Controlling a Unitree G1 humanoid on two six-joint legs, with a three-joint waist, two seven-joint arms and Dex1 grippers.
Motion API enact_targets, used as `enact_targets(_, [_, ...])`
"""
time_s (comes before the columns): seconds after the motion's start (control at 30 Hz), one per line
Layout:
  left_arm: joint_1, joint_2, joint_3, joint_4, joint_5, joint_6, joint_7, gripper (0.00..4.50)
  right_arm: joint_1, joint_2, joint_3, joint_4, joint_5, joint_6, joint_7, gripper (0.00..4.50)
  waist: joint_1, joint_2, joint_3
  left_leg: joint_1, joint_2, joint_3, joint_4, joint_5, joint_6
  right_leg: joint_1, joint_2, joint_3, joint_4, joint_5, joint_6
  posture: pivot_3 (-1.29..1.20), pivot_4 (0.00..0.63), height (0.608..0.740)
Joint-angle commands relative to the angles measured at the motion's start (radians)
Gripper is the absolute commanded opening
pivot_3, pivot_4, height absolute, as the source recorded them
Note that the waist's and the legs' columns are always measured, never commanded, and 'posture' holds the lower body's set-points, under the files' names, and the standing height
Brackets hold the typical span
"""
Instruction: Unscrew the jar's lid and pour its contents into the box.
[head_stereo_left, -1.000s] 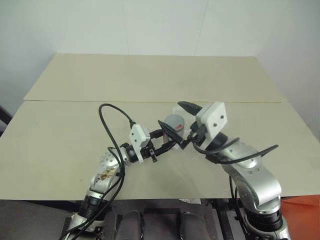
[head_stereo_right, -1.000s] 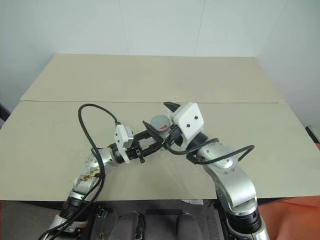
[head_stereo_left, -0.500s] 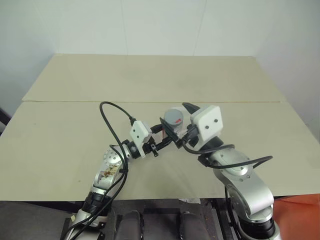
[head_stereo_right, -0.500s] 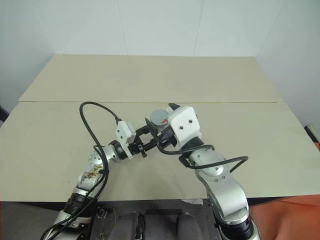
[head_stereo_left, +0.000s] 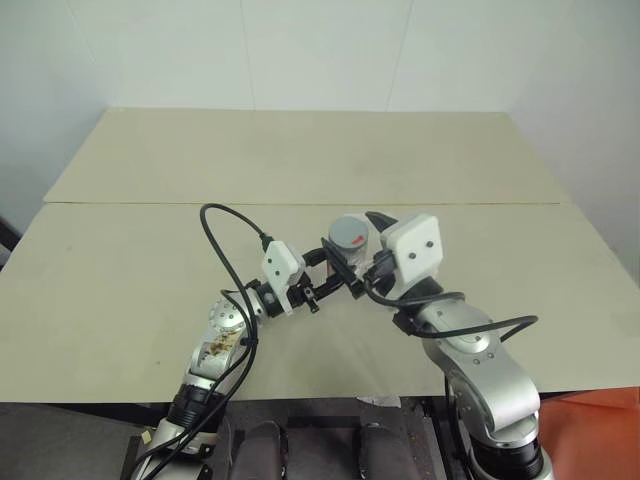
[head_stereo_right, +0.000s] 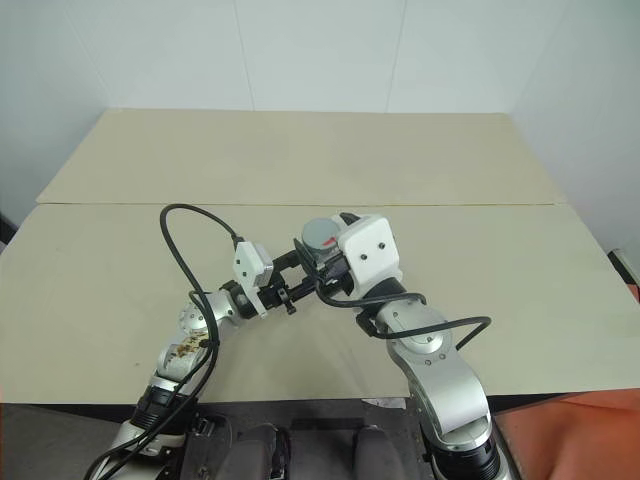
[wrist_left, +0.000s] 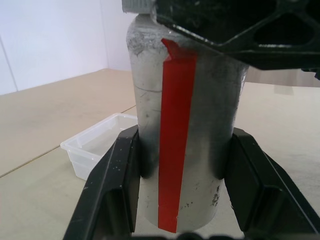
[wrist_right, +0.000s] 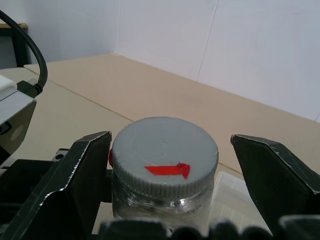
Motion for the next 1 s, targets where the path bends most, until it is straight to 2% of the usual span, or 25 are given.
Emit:
enact_targets(0.03, [-0.021, -0.011, 0.008, -0.024, -0.016, -0.007, 0.008, 2.03, -0.005, 0.007, -0.016, -0.029, 0.004, -0.031, 0.000, 4.45, 0.000, 0.000, 0.000, 0.000, 0.000, 0.000, 0.000, 0.000, 0.000, 0.000, 0.000, 0.000, 0.000, 0.000, 0.000, 0.00, 0.150, 0.740])
enact_targets(0.17, [-0.023, -0.003, 0.003, -0.019, -0.003, -0.016, 0.001, 2.03, -0.007, 0.010, -0.019, -0.027, 0.012, -0.029, 0.007, 4.45, 0.000, 0.000, 0.000, 0.000, 0.000, 0.000, 0.000, 0.000, 0.000, 0.000, 0.000, 0.000, 0.000, 0.000, 0.000, 0.00, 0.150, 0.740])
enact_targets(0.27, [-0.016, 0.000, 0.001, -0.016, -0.002, -0.019, 0.000, 2.03, -0.005, 0.010, -0.017, -0.025, 0.015, -0.032, 0.014, 3.91, 0.000, 0.000, 0.000, 0.000, 0.000, 0.000, 0.000, 0.000, 0.000, 0.000, 0.000, 0.000, 0.000, 0.000, 0.000, 0.00, 0.150, 0.740])
enact_targets(0.37, [-0.010, 0.001, -0.001, -0.021, -0.001, -0.018, 0.000, 2.03, -0.004, 0.007, -0.017, -0.022, 0.020, -0.039, 0.024, 2.89, 0.000, 0.000, 0.000, 0.000, 0.000, 0.000, 0.000, 0.000, 0.000, 0.000, 0.000, 0.000, 0.000, 0.000, 0.000, 0.00, 0.150, 0.740])
enact_targets(0.4, [-0.009, 0.001, -0.002, -0.022, -0.001, -0.017, 0.001, 2.03, -0.004, 0.006, -0.017, -0.021, 0.021, -0.039, 0.025, 2.80, 0.000, 0.000, 0.000, 0.000, 0.000, 0.000, 0.000, 0.000, 0.000, 0.000, 0.000, 0.000, 0.000, 0.000, 0.000, 0.00, 0.150, 0.740])
enact_targets(0.77, [-0.004, 0.014, -0.002, -0.033, -0.012, -0.014, -0.019, 2.03, -0.020, -0.016, -0.064, -0.006, 0.068, -0.045, 0.079, 2.80, 0.000, 0.000, 0.000, 0.000, 0.000, 0.000, 0.000, 0.000, 0.000, 0.000, 0.000, 0.000, 0.000, 0.000, 0.000, 0.00, 0.150, 0.740])
enact_targets(1.0, [-0.007, 0.023, -0.006, -0.029, -0.031, -0.021, -0.060, 2.03, -0.072, -0.099, -0.169, 0.090, 0.266, -0.097, 0.316, 2.80, 0.000, 0.000, 0.000, 0.000, 0.000, 0.000, 0.000, 0.000, 0.000, 0.000, 0.000, 0.000, 0.000, 0.000, 0.000, 0.00, 0.150, 0.740])
